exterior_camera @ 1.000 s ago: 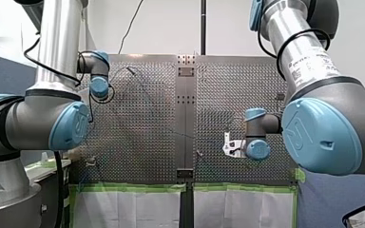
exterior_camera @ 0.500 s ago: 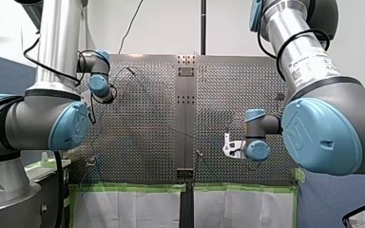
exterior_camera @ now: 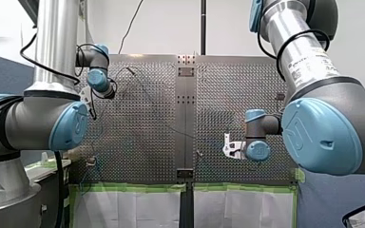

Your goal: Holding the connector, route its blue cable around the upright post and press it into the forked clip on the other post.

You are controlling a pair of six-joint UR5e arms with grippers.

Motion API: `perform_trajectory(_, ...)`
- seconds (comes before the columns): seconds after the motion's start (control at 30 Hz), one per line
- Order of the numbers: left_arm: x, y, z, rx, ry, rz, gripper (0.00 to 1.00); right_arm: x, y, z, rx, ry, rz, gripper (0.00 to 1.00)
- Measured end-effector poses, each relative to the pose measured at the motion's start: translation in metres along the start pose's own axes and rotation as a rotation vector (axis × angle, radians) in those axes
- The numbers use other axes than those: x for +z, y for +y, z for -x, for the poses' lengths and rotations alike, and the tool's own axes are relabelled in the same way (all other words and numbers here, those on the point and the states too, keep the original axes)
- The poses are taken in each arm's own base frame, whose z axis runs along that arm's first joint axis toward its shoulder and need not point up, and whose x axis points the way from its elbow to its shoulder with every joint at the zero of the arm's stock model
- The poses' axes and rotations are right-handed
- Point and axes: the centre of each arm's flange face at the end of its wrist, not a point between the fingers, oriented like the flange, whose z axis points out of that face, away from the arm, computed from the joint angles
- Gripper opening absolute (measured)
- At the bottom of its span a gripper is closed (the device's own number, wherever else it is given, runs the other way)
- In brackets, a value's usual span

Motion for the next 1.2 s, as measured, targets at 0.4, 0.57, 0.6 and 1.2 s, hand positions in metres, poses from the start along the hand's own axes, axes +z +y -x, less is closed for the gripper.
perform_trajectory(0.4, -0.008, 0.008, -0.001, -0.003, 0.001, 0.032, 0.98, 0.0, 0.0, 0.001, 0.0, -0.001, 0.0, 0.0)
perform_trajectory(0.57, -0.015, 0.008, -0.003, -0.003, 0.008, 0.023, 0.98, 0.0, 0.0, 0.001, 0.0, 0.0, 0.0, 0.0)
perform_trajectory(0.6, -0.017, 0.008, -0.003, -0.003, 0.012, 0.018, 0.98, 0.0, 0.0, 0.001, 0.0, -0.001, 0.0, 0.0)
perform_trajectory(1.2, -0.042, 0.004, 0.01, 0.01, -0.003, 0.022, 0.98, 0.0, 0.0, 0.001, 0.0, -0.001, 0.0, 0.0)
